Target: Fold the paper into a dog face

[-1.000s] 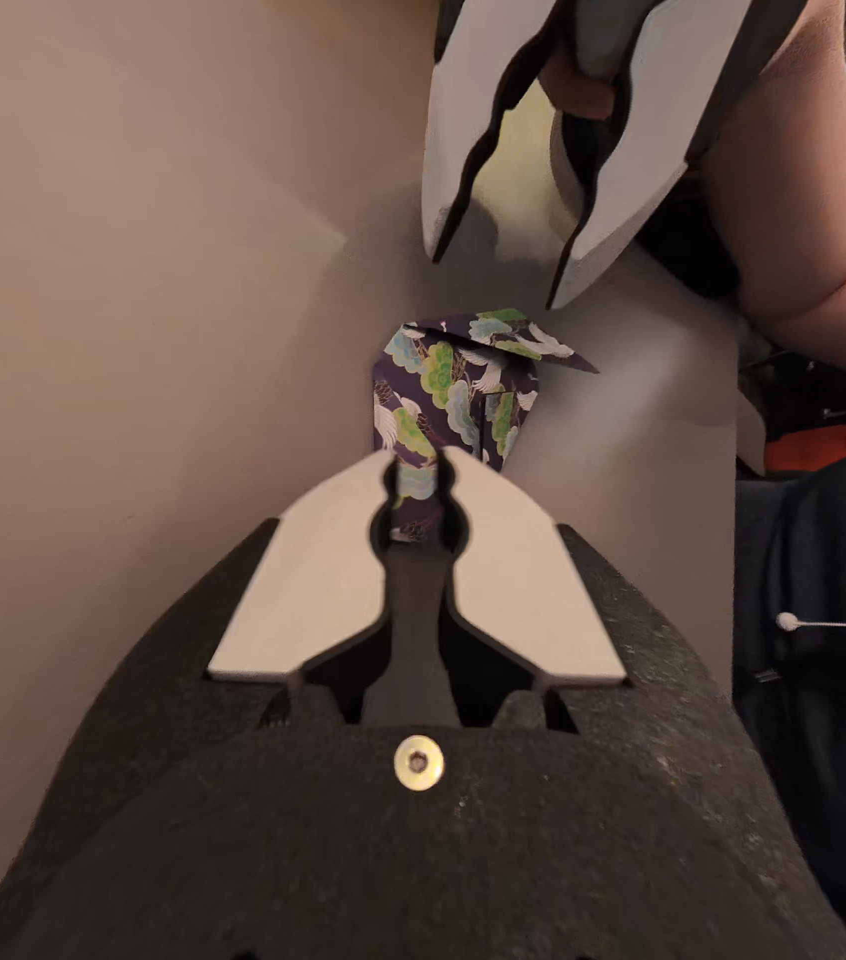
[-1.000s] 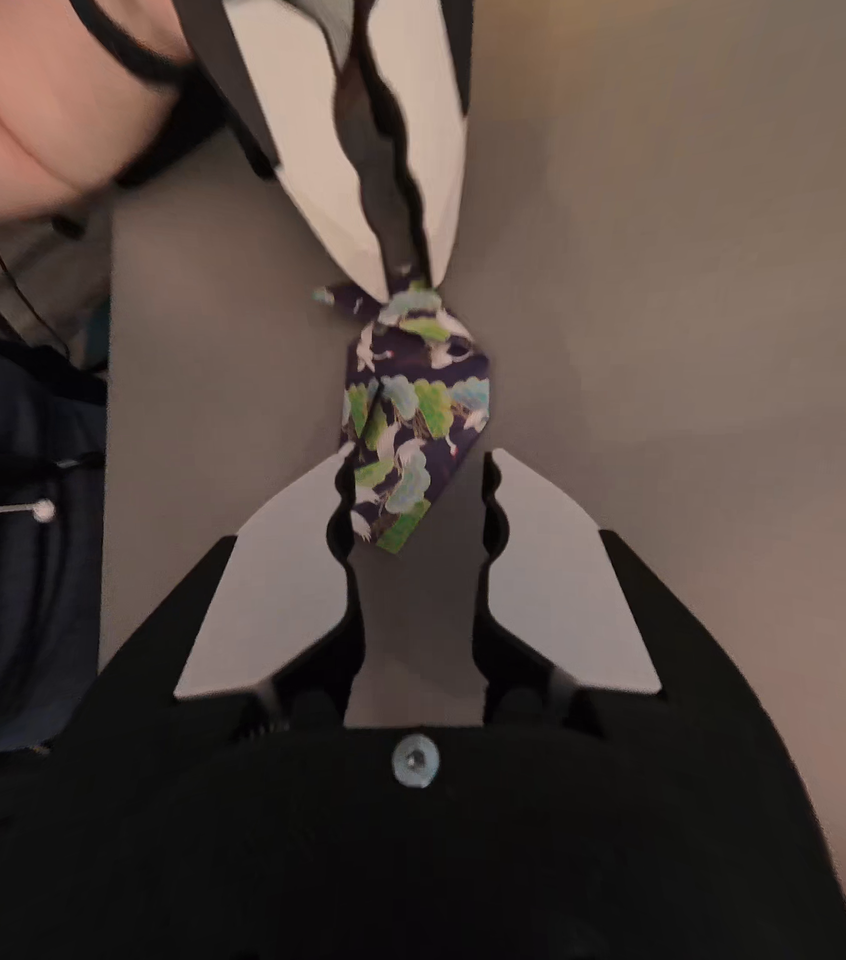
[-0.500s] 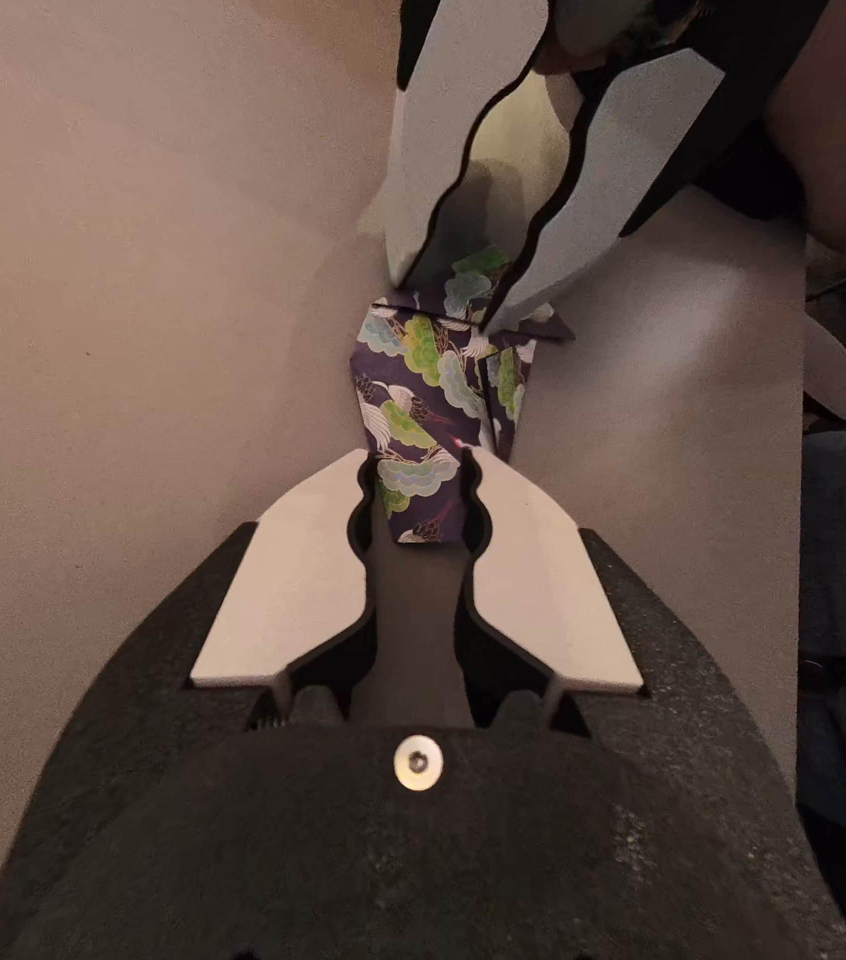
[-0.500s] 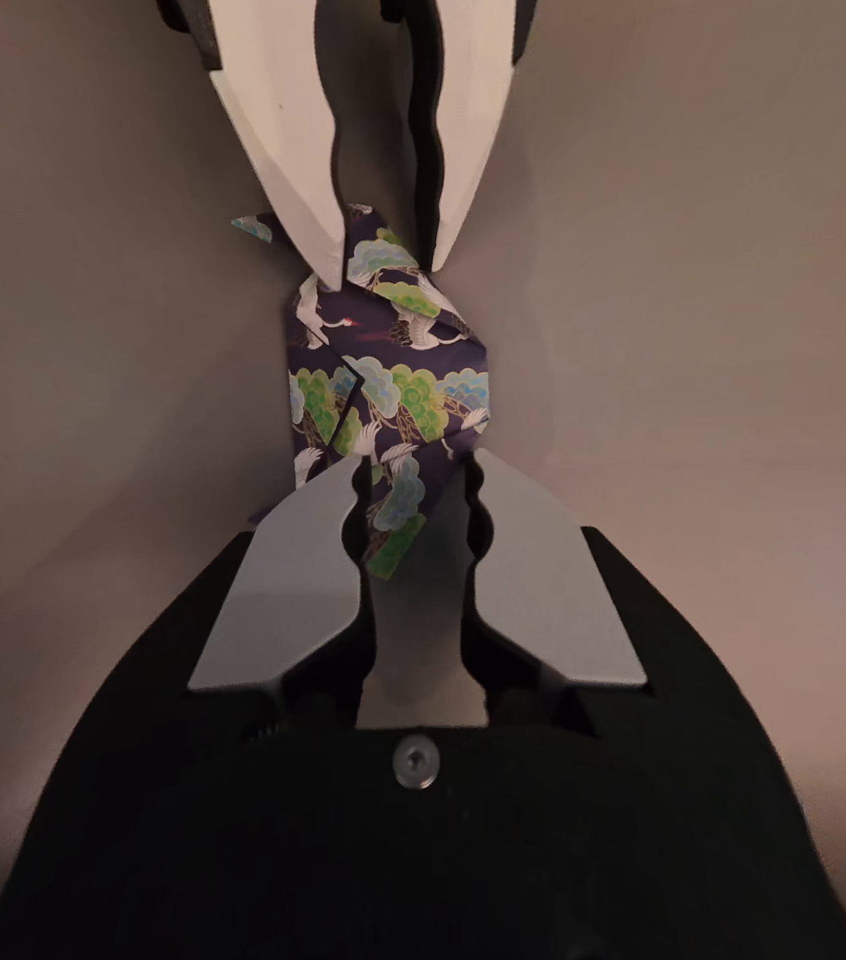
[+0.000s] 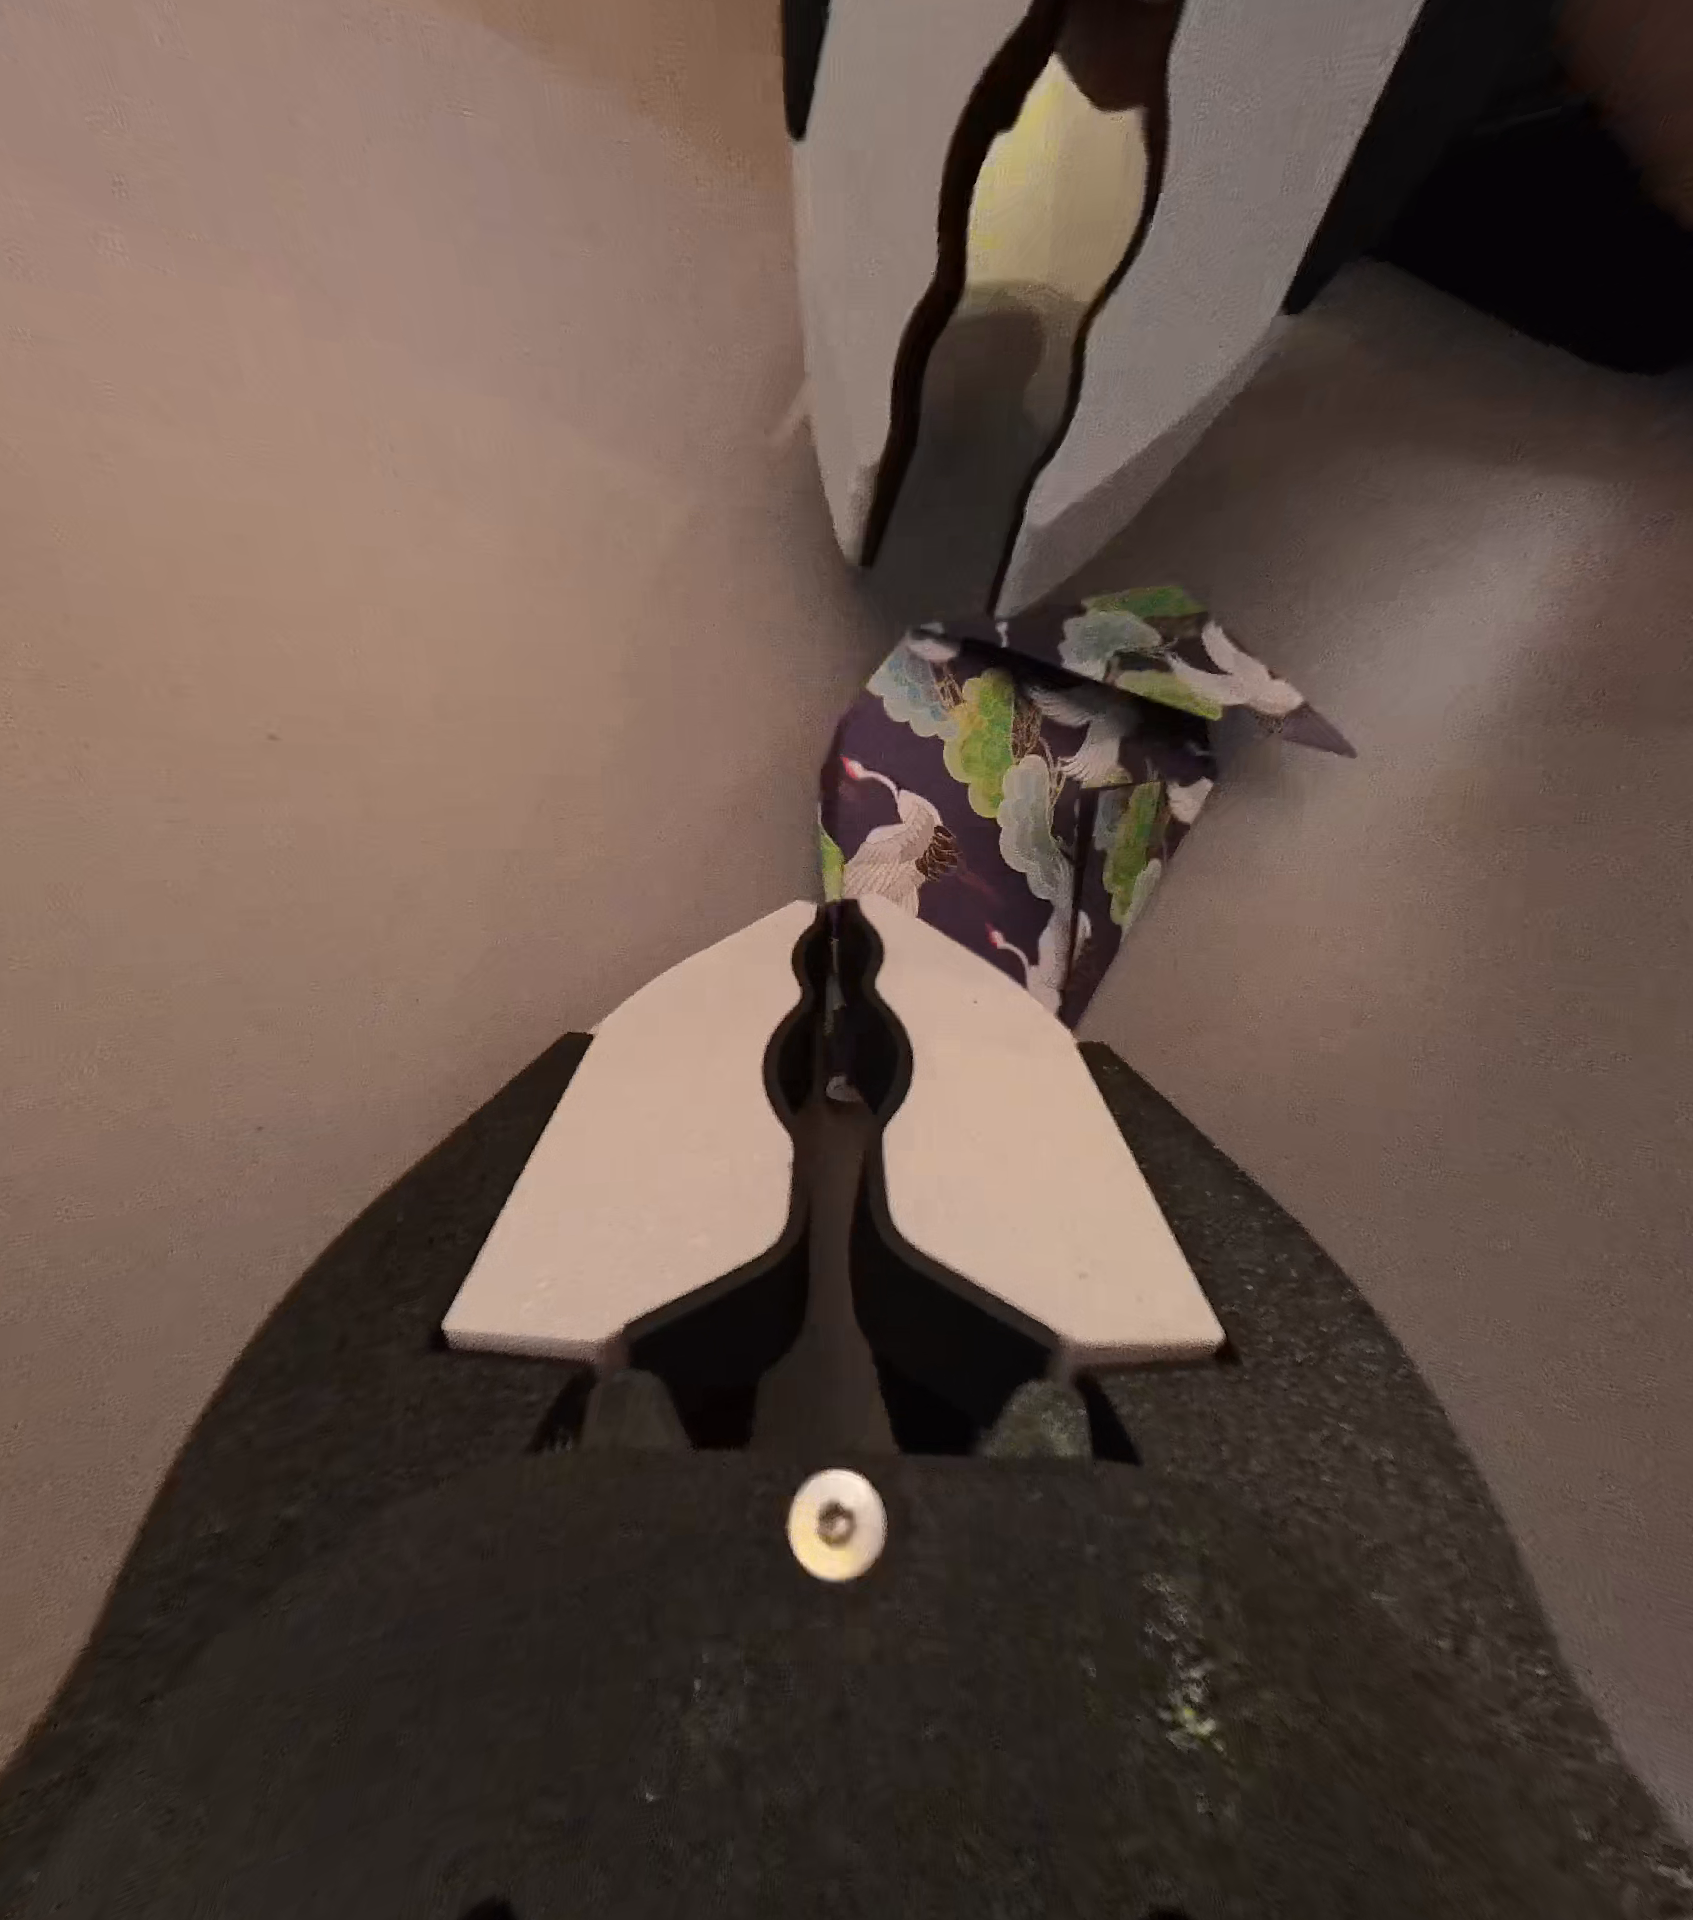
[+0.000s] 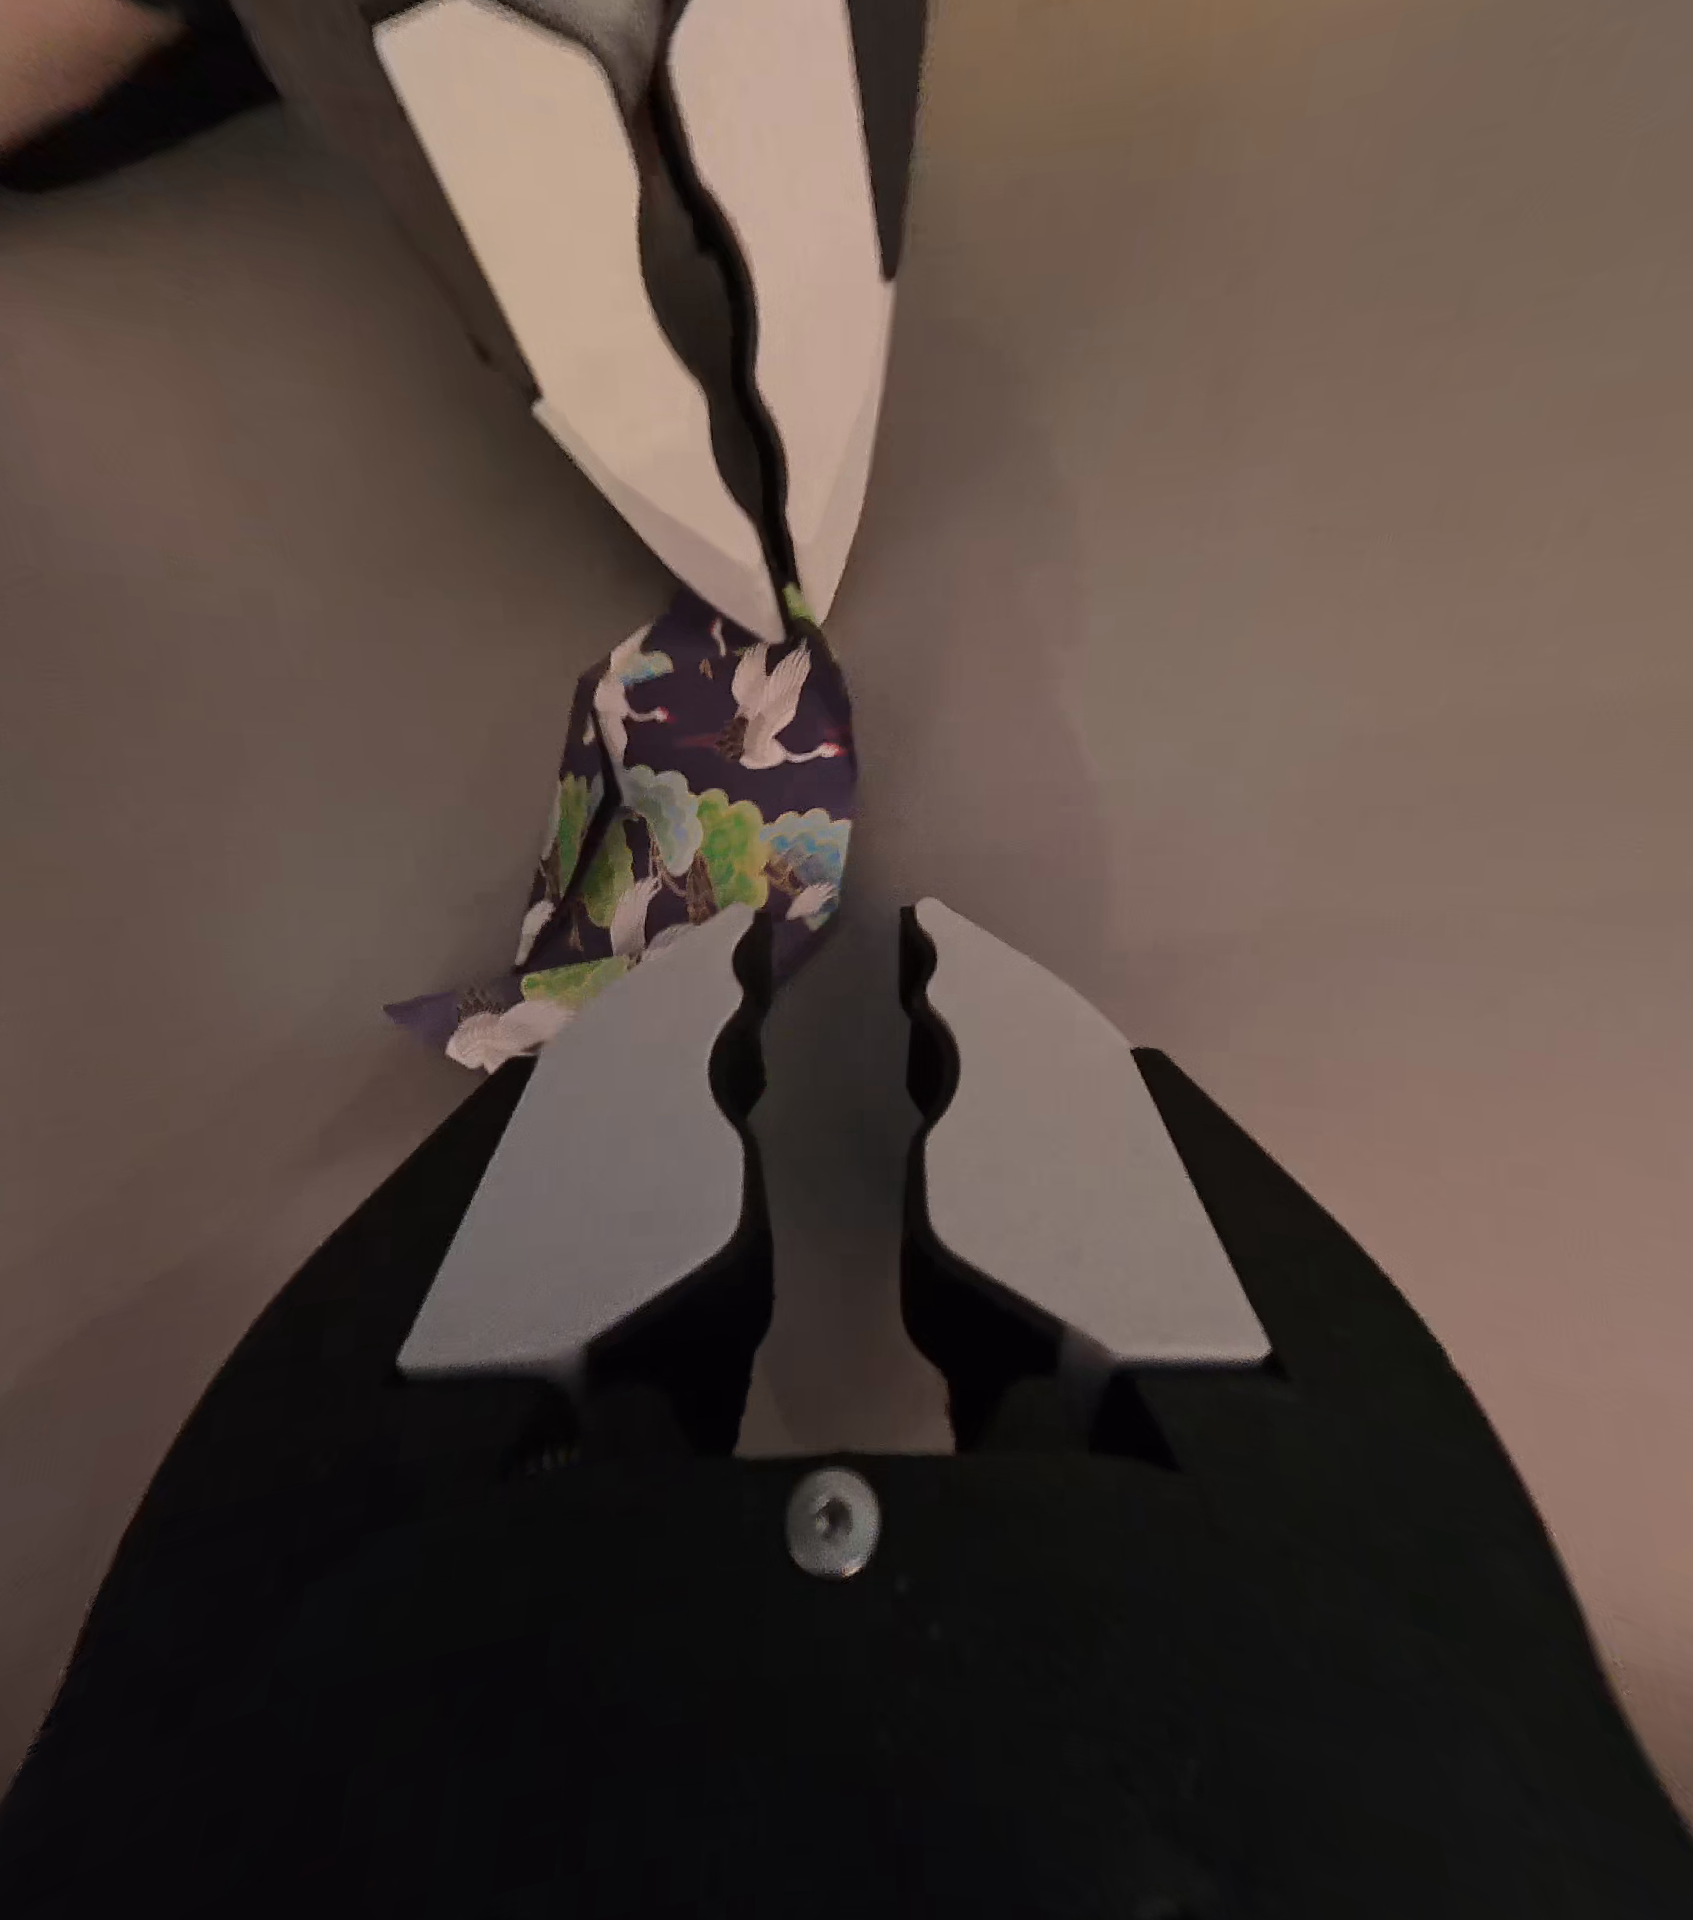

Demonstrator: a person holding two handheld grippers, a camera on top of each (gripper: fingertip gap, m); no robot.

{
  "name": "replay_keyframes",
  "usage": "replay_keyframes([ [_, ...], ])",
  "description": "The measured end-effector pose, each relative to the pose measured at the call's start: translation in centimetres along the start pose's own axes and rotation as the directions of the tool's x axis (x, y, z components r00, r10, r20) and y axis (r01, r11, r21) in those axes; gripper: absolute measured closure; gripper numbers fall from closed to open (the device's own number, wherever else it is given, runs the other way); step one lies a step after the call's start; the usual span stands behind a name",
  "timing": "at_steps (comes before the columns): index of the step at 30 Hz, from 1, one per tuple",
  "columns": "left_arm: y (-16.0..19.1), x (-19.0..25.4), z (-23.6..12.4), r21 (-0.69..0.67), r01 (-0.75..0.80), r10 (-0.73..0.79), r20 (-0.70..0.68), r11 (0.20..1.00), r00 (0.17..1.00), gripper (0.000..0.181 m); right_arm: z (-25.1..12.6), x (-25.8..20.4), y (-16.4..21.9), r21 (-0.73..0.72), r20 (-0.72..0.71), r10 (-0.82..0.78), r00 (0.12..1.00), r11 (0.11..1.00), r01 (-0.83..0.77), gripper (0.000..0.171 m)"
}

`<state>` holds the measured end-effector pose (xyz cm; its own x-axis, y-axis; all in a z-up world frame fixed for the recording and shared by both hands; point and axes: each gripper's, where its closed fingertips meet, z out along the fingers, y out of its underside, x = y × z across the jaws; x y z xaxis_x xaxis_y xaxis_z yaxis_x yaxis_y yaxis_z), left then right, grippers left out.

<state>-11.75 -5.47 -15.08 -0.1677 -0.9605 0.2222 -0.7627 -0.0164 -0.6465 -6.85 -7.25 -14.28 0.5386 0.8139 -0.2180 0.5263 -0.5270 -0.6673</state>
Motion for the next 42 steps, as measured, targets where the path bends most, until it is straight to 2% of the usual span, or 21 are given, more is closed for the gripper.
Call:
replay_keyframes([
  [1, -0.3, 0.2, -0.1, 0.014, -0.015, 0.015, -0.002, 1.000, 1.000, 0.181, -0.3, 0.1, -0.4, 0.038, 0.016, 0.026, 1.000, 0.999, -0.027, 0.145],
  [6, -1.8, 0.7, -0.7, 0.093, -0.107, 0.107, 0.015, 0.990, 0.994, 0.181, -2.1, 0.9, -2.1, 0.211, 0.113, 0.144, 0.983, 0.963, -0.166, 0.133],
  [10, -3.2, 1.3, -1.7, 0.180, -0.200, 0.193, 0.054, 0.963, 0.980, 0.181, -2.0, -0.6, -2.2, 0.194, 0.288, 0.212, 0.934, 0.942, -0.274, 0.128],
  [12, -3.5, 1.5, -2.1, 0.188, -0.199, 0.193, 0.050, 0.962, 0.980, 0.181, -1.8, -1.9, -2.1, 0.150, 0.384, 0.210, 0.899, 0.947, -0.285, 0.141],
  [13, -3.6, 1.8, -2.2, 0.202, -0.192, 0.190, 0.027, 0.960, 0.981, 0.180, -1.8, -2.8, -2.1, 0.130, 0.437, 0.200, 0.877, 0.951, -0.281, 0.165],
  [15, -3.7, 3.0, -2.6, 0.228, -0.160, 0.181, -0.074, 0.960, 0.981, 0.170, -2.0, -3.7, -2.2, 0.103, 0.496, 0.197, 0.846, 0.954, -0.282, 0.170],
  [18, -4.9, 3.8, -4.2, 0.318, -0.056, 0.124, -0.200, 0.947, 0.972, 0.151, -2.4, -4.1, -2.6, 0.150, 0.470, 0.114, 0.875, 0.967, -0.206, 0.170],
  [20, -6.0, 4.0, -5.9, 0.402, 0.038, 0.091, -0.297, 0.915, 0.950, 0.151, -2.3, -4.4, -2.4, 0.154, 0.395, 0.012, 0.919, 0.985, -0.079, 0.170],
  [22, -6.6, 3.8, -6.8, 0.433, 0.132, 0.046, -0.376, 0.892, 0.926, 0.157, -2.1, -4.6, -2.4, 0.165, 0.304, -0.103, 0.947, 0.985, 0.054, 0.170],
  [25, -5.2, 4.9, -5.6, 0.329, 0.142, 0.025, -0.456, 0.934, 0.890, 0.162, -2.1, -4.8, -3.1, 0.193, 0.247, -0.157, 0.956, 0.975, 0.110, 0.170],
  [27, -4.0, 5.5, -4.1, 0.253, 0.080, 0.040, -0.435, 0.964, 0.899, 0.163, -2.4, -4.9, -3.4, 0.219, 0.258, -0.154, 0.954, 0.971, 0.098, 0.170],
  [29, -3.5, 5.7, -3.1, 0.218, 0.033, 0.059, -0.402, 0.975, 0.914, 0.176, -2.4, -4.9, -3.3, 0.217, 0.255, -0.164, 0.953, 0.970, 0.109, 0.170],
  [33, -3.2, 5.9, -2.5, 0.192, 0.036, 0.044, -0.396, 0.981, 0.917, 0.181, -2.3, -4.6, -3.1, 0.208, 0.248, -0.162, 0.955, 0.972, 0.111, 0.171],
  [36, -3.4, 4.8, -2.4, 0.196, 0.048, 0.023, -0.341, 0.979, 0.940, 0.181, -2.6, -5.3, -3.5, 0.239, 0.333, -0.120, 0.935, 0.970, 0.039, 0.169],
  [39, -3.6, 4.4, -2.2, 0.194, 0.028, 0.031, -0.296, 0.981, 0.955, 0.181, -2.9, -5.7, -5.2, 0.300, 0.409, -0.060, 0.911, 0.951, -0.072, 0.151],
  [42, -3.0, 3.9, -1.9, 0.151, -0.024, 0.060, -0.236, 0.988, 0.970, 0.181, -2.1, -5.3, -5.3, 0.252, 0.411, 0.027, 0.911, 0.957, -0.143, 0.151],
])
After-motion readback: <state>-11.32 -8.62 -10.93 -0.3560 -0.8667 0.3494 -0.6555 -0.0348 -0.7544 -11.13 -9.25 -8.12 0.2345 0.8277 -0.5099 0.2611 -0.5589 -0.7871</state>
